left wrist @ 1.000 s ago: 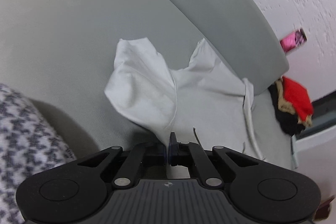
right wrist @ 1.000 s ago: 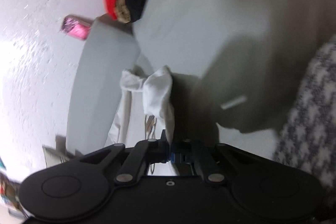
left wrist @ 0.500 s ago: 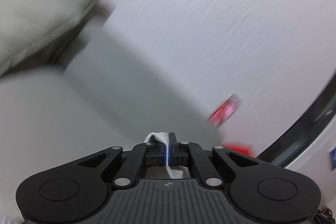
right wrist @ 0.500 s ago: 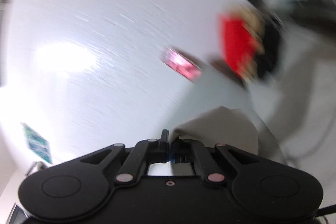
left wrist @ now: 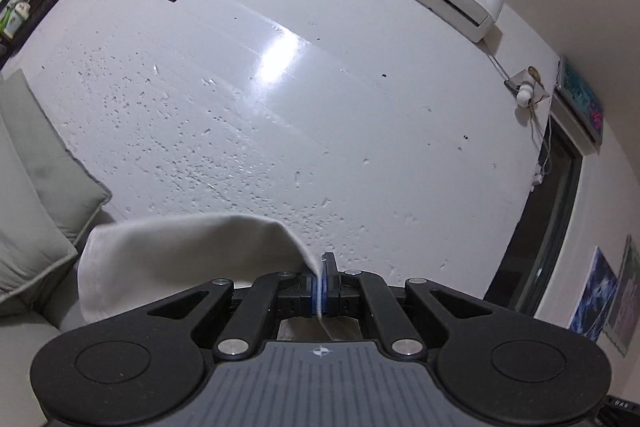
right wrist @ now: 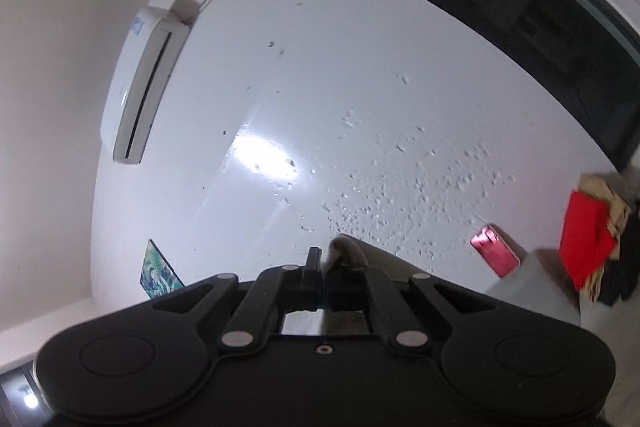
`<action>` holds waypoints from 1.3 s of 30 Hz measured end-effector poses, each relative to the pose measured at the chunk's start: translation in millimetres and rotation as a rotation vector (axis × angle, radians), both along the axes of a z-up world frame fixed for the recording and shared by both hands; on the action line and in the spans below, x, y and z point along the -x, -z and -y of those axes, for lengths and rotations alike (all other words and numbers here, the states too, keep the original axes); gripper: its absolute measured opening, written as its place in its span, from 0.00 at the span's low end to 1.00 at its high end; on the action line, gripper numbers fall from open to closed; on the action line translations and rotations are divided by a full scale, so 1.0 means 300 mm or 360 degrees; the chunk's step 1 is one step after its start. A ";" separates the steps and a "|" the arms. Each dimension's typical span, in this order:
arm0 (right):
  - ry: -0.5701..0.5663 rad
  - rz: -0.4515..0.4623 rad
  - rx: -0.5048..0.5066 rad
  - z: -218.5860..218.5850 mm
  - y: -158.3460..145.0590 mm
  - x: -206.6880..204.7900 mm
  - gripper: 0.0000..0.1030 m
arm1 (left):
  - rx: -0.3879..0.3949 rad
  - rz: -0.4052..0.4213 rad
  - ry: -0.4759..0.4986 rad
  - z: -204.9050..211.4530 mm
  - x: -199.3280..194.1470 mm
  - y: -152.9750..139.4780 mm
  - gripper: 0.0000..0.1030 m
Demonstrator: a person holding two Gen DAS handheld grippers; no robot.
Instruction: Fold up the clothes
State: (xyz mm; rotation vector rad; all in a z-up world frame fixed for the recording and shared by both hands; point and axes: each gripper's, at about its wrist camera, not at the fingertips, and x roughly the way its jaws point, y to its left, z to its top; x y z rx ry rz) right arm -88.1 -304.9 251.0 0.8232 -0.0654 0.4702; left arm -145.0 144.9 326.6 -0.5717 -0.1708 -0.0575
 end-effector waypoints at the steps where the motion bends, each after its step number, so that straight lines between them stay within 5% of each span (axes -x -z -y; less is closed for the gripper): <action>1: 0.0000 -0.0014 0.0025 -0.013 -0.003 -0.032 0.02 | -0.0005 -0.0049 -0.0013 -0.005 -0.047 0.003 0.01; 6: -0.0032 -0.0319 0.0064 -0.083 0.101 -0.364 0.02 | 0.0093 -0.0501 0.0032 -0.103 -0.445 0.180 0.01; 11: 0.0015 -0.0702 0.0170 -0.172 0.263 -0.739 0.02 | -0.0014 -0.0875 -0.0053 -0.133 -0.829 0.361 0.01; 13: 0.0058 -0.0783 0.0212 -0.203 0.308 -0.852 0.02 | -0.0013 -0.0903 -0.0059 -0.144 -0.903 0.370 0.00; 15: 0.0097 -0.0768 0.0242 -0.219 0.302 -0.904 0.02 | -0.0027 -0.0782 -0.0036 -0.134 -0.898 0.314 0.01; 18: 0.0141 -0.0618 0.0259 -0.199 0.213 -0.850 0.02 | -0.0110 -0.0585 -0.0051 -0.109 -0.828 0.230 0.01; 22: 0.0133 -0.0537 0.0249 -0.144 0.224 -0.746 0.02 | -0.0197 -0.0517 -0.0056 -0.082 -0.772 0.293 0.01; 27: 0.0094 -0.0719 0.0271 -0.124 0.531 -0.690 0.02 | -0.0302 -0.0767 -0.0099 -0.044 -0.742 0.628 0.01; 33: 0.0035 -0.1321 0.0156 -0.132 1.078 -0.713 0.02 | -0.0178 -0.1376 -0.0136 -0.071 -0.804 1.150 0.01; 36: 0.0000 -0.1578 0.0171 -0.160 1.275 -0.707 0.02 | -0.0084 -0.1574 -0.0131 -0.091 -0.801 1.304 0.01; 39: -0.0013 -0.1662 0.0275 -0.193 1.337 -0.696 0.02 | -0.0030 -0.1633 -0.0137 -0.108 -0.772 1.349 0.01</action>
